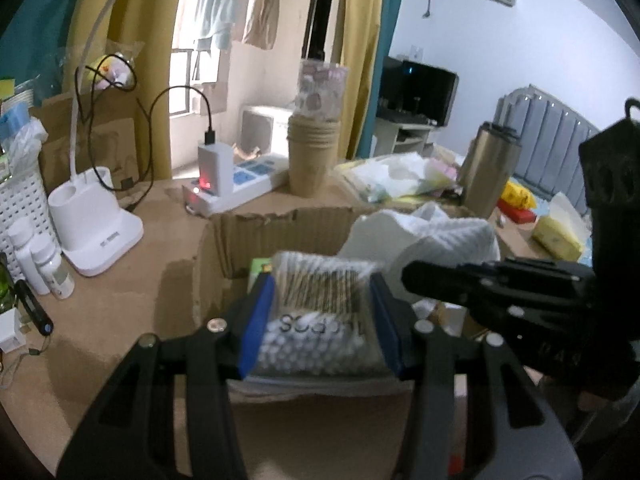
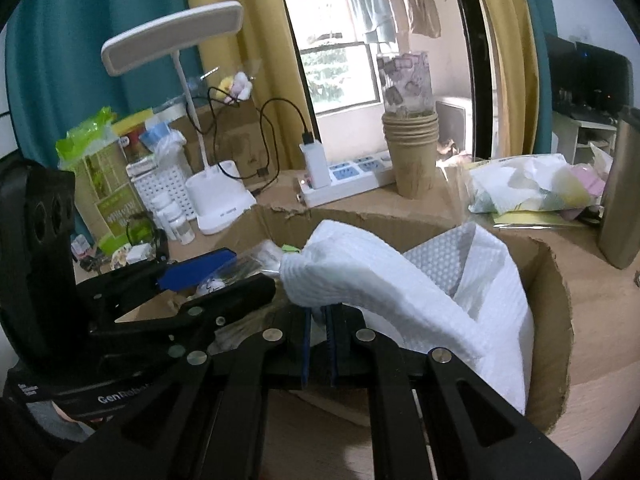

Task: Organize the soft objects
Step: 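Lower the swab bag into the box with the left tool while the right tool releases the cloth inside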

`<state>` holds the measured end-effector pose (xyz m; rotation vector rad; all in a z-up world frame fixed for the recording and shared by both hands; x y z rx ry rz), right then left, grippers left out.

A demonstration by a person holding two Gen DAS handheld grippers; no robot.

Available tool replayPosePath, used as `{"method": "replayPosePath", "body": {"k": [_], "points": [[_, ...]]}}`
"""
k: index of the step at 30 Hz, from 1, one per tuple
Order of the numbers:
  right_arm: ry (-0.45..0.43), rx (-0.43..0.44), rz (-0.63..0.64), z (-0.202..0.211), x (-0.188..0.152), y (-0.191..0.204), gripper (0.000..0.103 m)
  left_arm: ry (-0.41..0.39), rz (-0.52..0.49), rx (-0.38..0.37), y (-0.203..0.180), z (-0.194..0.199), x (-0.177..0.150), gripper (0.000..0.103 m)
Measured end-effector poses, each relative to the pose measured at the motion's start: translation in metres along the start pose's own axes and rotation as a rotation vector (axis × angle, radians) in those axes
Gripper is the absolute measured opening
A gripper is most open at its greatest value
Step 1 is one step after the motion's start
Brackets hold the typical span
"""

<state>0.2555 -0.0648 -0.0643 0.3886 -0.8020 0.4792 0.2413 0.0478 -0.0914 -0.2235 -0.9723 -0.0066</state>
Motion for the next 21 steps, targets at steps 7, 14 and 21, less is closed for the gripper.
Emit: {"method": "replayPosePath", "body": {"k": [7, 14, 21], "points": [[0.060, 0.008, -0.015, -0.006, -0.010, -0.003, 0.008, 0.023, 0.003, 0.008, 0.001, -0.002, 0.000, 0.050], [0.020, 0.015, 0.010, 0.019, -0.010, -0.001, 0.017, -0.002, -0.003, -0.006, -0.003, 0.010, 0.003, 0.053], [0.012, 0.007, -0.003, 0.037, -0.019, -0.010, 0.037, -0.012, -0.011, -0.001, -0.004, 0.015, 0.004, 0.056]]}}
Point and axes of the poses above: each gripper's, at about its wrist camera, not at the fingertips, and z roughly against the way its jaws point, y to its left, x to its top, the point moved 2 cm from there along -z, roughly the way its jaws point, and after that the axes turned 4 degrees about -x, right-handed, at the moved point
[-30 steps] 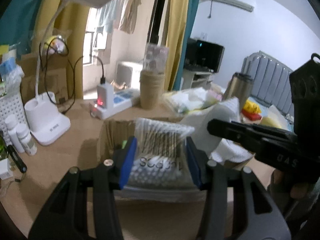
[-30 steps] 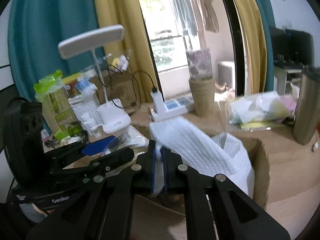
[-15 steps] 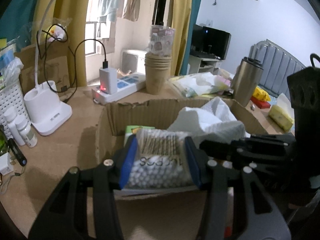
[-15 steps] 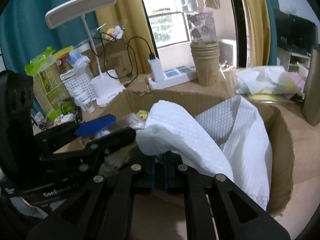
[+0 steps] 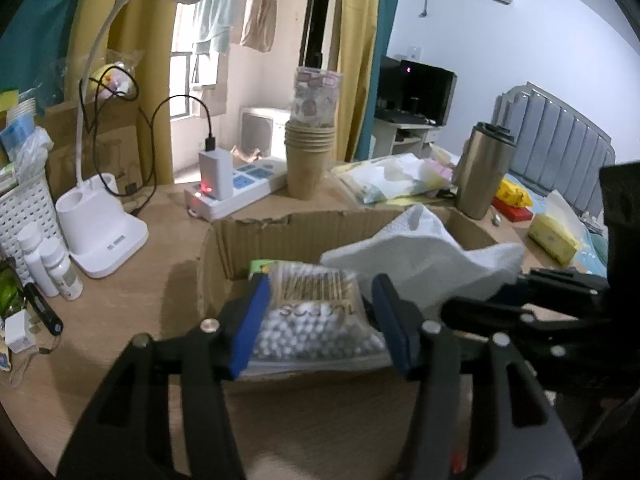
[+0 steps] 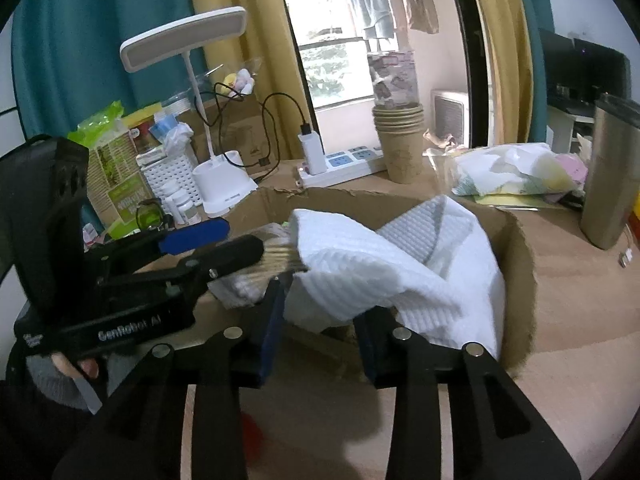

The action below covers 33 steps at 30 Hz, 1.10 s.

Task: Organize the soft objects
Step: 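Lower the swab bag into the box with the left tool while the right tool releases the cloth inside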

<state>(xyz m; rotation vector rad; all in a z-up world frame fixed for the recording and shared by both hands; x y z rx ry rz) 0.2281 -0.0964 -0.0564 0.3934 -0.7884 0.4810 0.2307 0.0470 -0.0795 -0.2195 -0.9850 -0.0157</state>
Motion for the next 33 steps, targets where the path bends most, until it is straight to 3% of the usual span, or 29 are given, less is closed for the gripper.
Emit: {"method": "replayPosePath", "body": {"k": [8, 12, 24, 33], "points": [[0.002, -0.036, -0.023, 0.010, -0.003, -0.024, 0.039, -0.029, 0.013, 0.007, 0.003, 0.011, 0.002, 0.059], [0.023, -0.071, -0.040, 0.005, -0.001, -0.035, 0.047, -0.048, -0.003, -0.013, -0.003, 0.015, 0.007, 0.060], [-0.029, -0.133, -0.072, 0.033, -0.013, -0.057, 0.049, -0.046, 0.005, -0.007, 0.000, 0.020, 0.004, 0.060], [-0.024, -0.083, -0.081, 0.046, -0.017, -0.060, 0.049, -0.043, -0.006, -0.014, -0.002, 0.020, 0.002, 0.060]]}}
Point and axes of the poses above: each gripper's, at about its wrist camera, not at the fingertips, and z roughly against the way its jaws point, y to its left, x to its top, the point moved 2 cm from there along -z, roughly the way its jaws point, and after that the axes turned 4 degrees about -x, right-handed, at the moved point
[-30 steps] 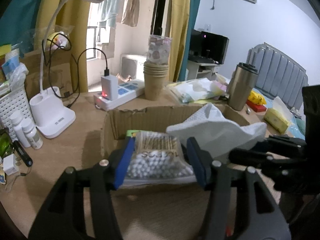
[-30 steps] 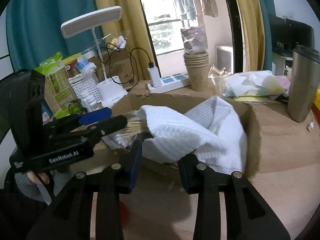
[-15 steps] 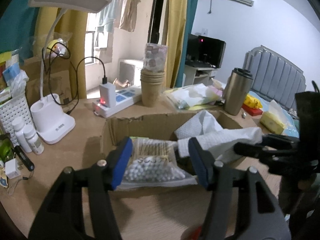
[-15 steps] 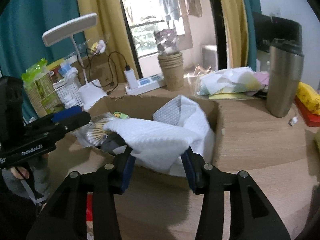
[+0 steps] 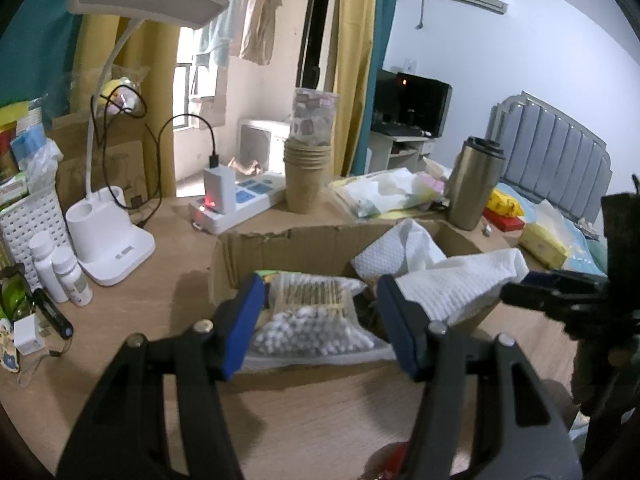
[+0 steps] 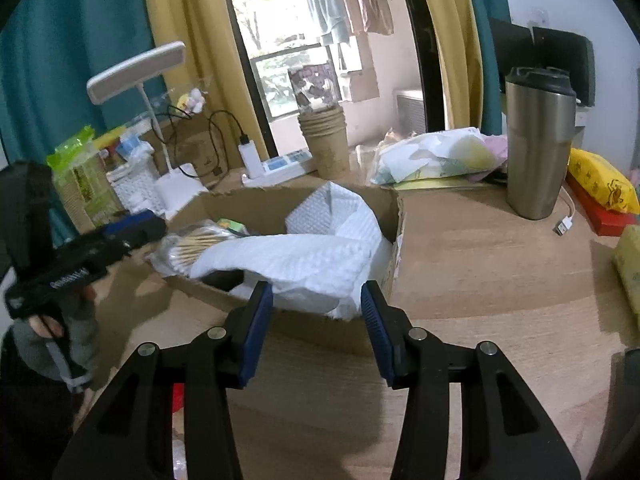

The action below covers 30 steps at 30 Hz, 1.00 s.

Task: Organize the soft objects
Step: 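Lower the swab bag into the box with the left tool while the right tool releases the cloth inside, then withdraw both tools from the box toward the red ball and bubble-wrap ball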

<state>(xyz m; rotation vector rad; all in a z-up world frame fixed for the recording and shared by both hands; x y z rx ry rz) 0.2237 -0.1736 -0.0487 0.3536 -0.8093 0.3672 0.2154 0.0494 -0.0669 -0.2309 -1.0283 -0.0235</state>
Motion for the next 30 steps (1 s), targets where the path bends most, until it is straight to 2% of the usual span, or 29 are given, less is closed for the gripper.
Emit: {"method": "replayPosePath", "body": {"k": [2, 4, 8, 16, 21, 25, 30], "points": [[-0.020, 0.016, -0.012, 0.008, 0.004, -0.001, 0.050, 0.001, 0.006, -0.001, 0.001, 0.000, -0.001, 0.060], [-0.045, 0.004, -0.012, 0.017, 0.009, -0.002, 0.059, -0.003, 0.009, -0.002, 0.001, 0.001, 0.000, 0.060], [-0.066, -0.005, -0.017, 0.020, 0.015, -0.005, 0.060, -0.008, 0.018, -0.008, 0.001, 0.004, 0.001, 0.060], [0.019, -0.123, -0.038, -0.030, 0.015, -0.015, 0.060, -0.001, 0.012, -0.017, -0.001, 0.004, -0.001, 0.060], [0.090, -0.133, -0.085, -0.049, 0.007, -0.025, 0.060, -0.001, 0.020, -0.015, 0.003, 0.005, -0.002, 0.060], [0.085, -0.126, -0.090, -0.046, 0.005, -0.025, 0.060, -0.005, 0.027, -0.010, 0.007, 0.007, -0.002, 0.061], [0.020, -0.113, -0.064, -0.027, 0.010, -0.018, 0.060, -0.015, 0.028, 0.001, 0.009, 0.013, -0.002, 0.061]]}}
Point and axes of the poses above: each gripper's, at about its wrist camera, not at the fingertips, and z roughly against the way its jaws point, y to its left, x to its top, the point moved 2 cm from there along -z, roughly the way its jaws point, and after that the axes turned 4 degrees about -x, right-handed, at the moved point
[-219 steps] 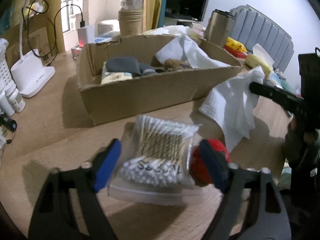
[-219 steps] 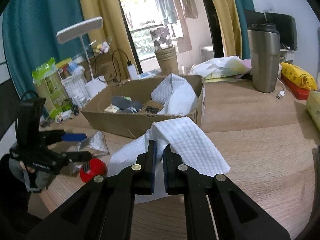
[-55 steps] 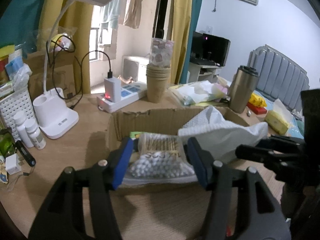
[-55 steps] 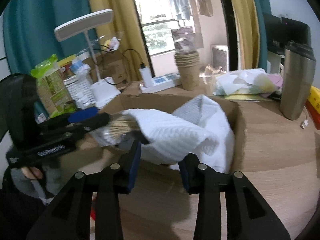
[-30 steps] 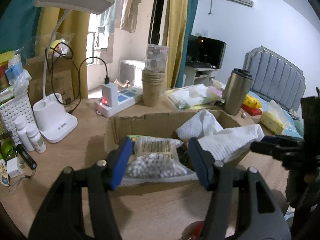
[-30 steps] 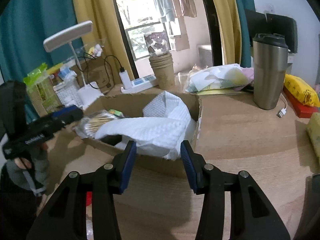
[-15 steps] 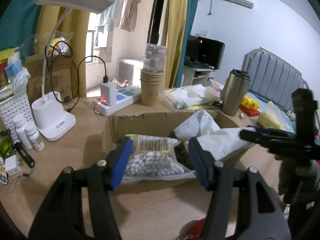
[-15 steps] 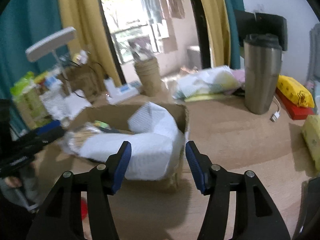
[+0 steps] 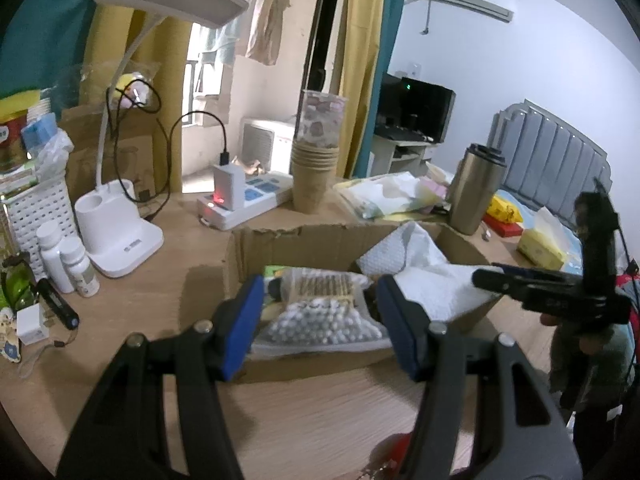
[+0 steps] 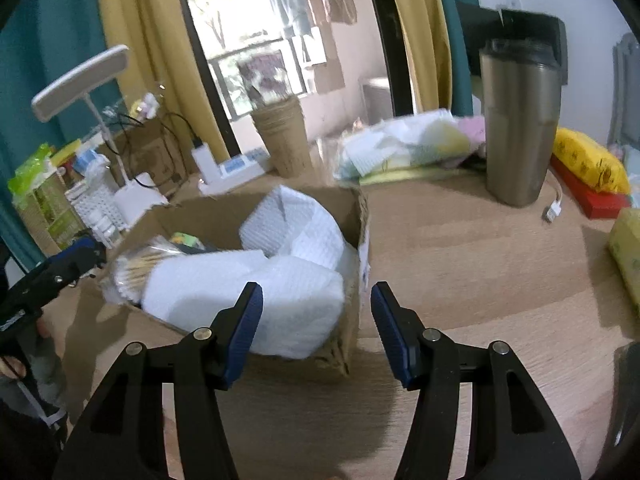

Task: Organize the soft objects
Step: 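Withdraw both tools from the box toward the red ball and bubble-wrap ball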

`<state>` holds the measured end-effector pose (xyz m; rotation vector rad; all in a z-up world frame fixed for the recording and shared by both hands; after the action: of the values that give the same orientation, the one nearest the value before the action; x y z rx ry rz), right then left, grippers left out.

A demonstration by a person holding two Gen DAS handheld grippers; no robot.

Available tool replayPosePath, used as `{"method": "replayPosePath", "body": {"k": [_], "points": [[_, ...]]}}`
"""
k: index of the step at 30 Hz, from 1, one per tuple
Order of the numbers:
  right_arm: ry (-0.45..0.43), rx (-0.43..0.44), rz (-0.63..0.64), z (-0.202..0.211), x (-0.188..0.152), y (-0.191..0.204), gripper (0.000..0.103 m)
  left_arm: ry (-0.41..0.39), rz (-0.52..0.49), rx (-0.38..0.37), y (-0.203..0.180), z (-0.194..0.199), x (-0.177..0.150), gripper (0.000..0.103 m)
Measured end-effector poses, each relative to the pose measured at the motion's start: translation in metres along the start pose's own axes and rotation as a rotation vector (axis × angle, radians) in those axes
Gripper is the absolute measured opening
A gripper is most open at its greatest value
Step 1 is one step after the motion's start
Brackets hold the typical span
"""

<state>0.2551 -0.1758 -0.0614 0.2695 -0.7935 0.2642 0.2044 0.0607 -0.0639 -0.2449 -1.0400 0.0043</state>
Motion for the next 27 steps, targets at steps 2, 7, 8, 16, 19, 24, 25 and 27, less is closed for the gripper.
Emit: {"method": "replayPosePath", "body": {"k": [2, 7, 8, 16, 19, 24, 25, 27], "points": [[-0.023, -0.004, 0.017, 0.009, 0.001, 0.005, 0.060, -0.007, -0.004, 0.008, 0.000, 0.004, 0.001, 0.061], [-0.081, -0.006, 0.072, 0.034, 0.003, 0.018, 0.060, -0.041, -0.018, 0.010, -0.004, 0.018, 0.003, 0.061], [-0.093, -0.006, 0.086, 0.039, 0.003, 0.021, 0.060, -0.050, -0.025, 0.011, -0.005, 0.022, 0.004, 0.061], [-0.142, 0.024, 0.157, 0.075, -0.011, 0.039, 0.063, -0.080, -0.034, 0.021, -0.014, 0.057, -0.007, 0.089], [-0.156, 0.038, 0.181, 0.084, -0.018, 0.045, 0.066, -0.076, -0.036, 0.017, -0.018, 0.068, -0.018, 0.093], [-0.163, 0.036, 0.226, 0.093, -0.033, 0.057, 0.067, -0.082, 0.012, -0.007, -0.023, 0.083, -0.036, 0.093], [-0.158, 0.043, 0.226, 0.094, -0.035, 0.059, 0.067, -0.084, 0.017, -0.017, -0.024, 0.085, -0.039, 0.093], [-0.149, 0.057, 0.221, 0.094, -0.040, 0.061, 0.067, -0.093, 0.008, -0.014, -0.028, 0.091, -0.045, 0.093]]}}
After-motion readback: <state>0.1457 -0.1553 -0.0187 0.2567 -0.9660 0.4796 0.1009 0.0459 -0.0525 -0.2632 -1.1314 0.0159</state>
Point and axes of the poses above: each gripper's, at about its wrist camera, not at the fingertips, and z roughly against the way its jaws point, y to its left, x to its top, the point moved 2 cm from there along -z, roughly the way its jaws point, and after that the axes turned 4 degrees about -x, right-handed, at the moved point
